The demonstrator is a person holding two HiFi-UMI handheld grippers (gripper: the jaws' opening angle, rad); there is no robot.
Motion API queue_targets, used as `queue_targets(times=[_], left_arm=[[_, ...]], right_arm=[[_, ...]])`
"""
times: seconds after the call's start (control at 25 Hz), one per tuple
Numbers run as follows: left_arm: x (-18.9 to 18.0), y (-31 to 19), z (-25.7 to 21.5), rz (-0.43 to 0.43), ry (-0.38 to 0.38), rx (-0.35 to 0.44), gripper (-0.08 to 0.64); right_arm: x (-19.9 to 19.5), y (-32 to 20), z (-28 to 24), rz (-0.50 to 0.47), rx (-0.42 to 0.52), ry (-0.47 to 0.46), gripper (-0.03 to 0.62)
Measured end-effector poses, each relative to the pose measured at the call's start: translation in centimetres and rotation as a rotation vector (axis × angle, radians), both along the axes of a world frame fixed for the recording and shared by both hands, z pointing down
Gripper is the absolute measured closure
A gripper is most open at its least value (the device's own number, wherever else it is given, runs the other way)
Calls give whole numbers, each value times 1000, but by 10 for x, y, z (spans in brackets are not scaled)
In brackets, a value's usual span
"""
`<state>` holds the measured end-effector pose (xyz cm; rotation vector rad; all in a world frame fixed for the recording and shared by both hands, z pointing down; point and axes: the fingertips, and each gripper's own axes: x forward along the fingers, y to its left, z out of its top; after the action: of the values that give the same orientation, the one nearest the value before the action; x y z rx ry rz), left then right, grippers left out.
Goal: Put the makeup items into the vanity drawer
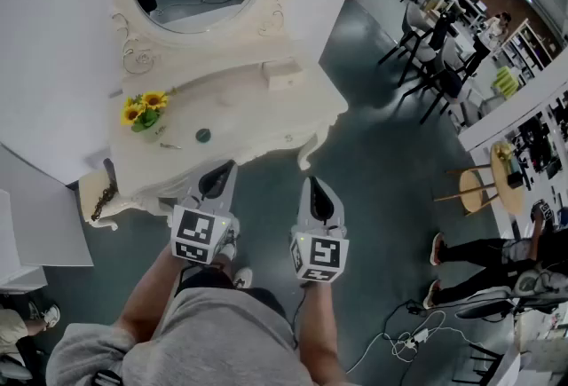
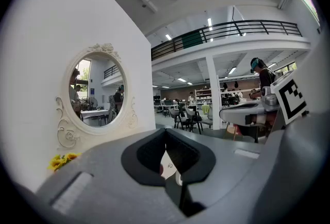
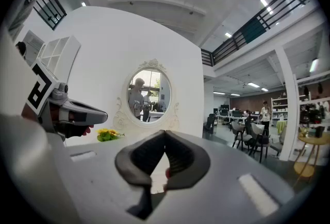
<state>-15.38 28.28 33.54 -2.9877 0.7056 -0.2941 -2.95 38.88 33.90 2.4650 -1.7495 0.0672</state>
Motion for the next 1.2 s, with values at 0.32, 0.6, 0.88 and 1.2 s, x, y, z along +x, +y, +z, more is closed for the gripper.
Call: queue_targets(times=[0.32, 0.6, 0.88, 1.2], left_arm=[[19, -15, 9, 4, -19, -7, 549], [41, -45, 13, -4, -25, -22, 549], [61, -96, 12, -39, -36, -27, 549], [71, -182, 20, -81, -36, -42, 549]], right_arm=[[16, -19, 7, -3, -14, -15, 588], [39, -52, 12, -12, -46, -9, 588], [61, -107, 10, -44, -66, -8, 588], [67, -201, 19, -109, -86, -7, 588]])
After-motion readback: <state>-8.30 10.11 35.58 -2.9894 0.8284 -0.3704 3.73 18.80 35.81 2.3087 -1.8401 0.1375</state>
